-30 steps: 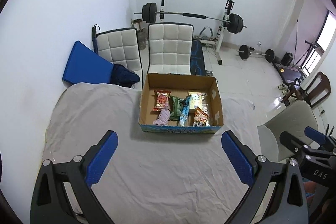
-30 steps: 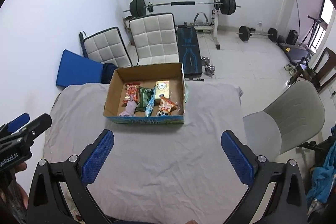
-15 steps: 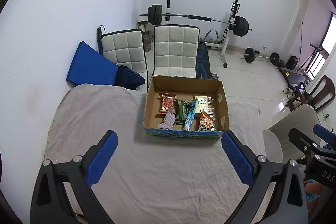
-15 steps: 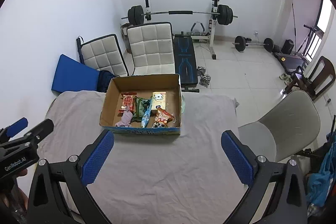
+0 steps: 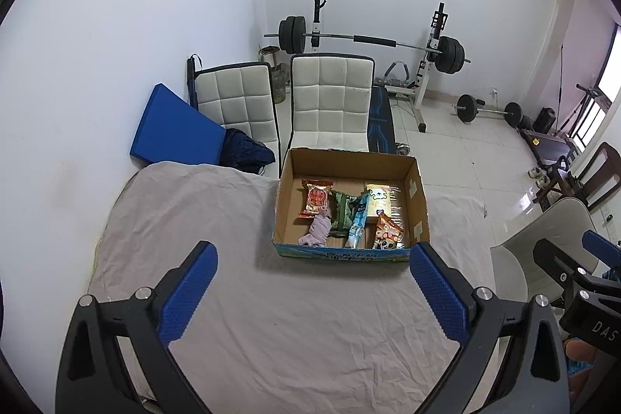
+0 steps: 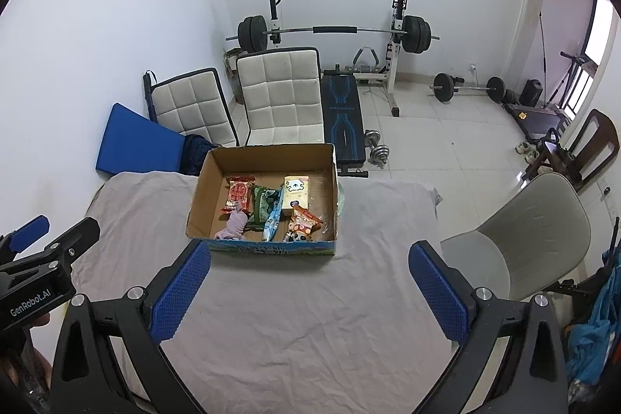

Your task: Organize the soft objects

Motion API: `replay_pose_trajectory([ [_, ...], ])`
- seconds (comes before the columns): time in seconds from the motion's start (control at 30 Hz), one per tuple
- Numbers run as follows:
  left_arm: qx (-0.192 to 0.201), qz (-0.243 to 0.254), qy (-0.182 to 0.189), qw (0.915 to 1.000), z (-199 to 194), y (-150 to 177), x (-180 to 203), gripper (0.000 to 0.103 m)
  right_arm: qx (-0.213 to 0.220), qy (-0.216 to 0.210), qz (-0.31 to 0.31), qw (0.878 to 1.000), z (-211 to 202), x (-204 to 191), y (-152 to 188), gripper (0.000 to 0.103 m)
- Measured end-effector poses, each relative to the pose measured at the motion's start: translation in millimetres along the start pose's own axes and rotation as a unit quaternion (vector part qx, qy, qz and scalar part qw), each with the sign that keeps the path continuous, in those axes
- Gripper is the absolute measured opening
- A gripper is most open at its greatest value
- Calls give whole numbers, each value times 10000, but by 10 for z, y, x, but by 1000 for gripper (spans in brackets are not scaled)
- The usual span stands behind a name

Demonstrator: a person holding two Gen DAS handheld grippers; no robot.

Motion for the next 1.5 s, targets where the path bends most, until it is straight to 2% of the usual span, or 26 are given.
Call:
replay_pose_trajectory([
  [0.8, 93, 59, -165, 9998, -29, 3, 1, 101, 108, 107, -84, 9998, -38, -43, -34, 103],
  [1.5, 40, 146, -119, 9998, -29, -42, 31, 101, 31, 234, 5, 9997, 1, 42, -3, 103],
])
Point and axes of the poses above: each gripper's, at about its wrist camera, not at the fingertips, and z roughly the way its jaws point, x to its right, y to its underside, the point moved 6 cm from there along z, roughly the way its jaws point, and after that the axes turned 14 degrees about -x, right-handed, at the moved point
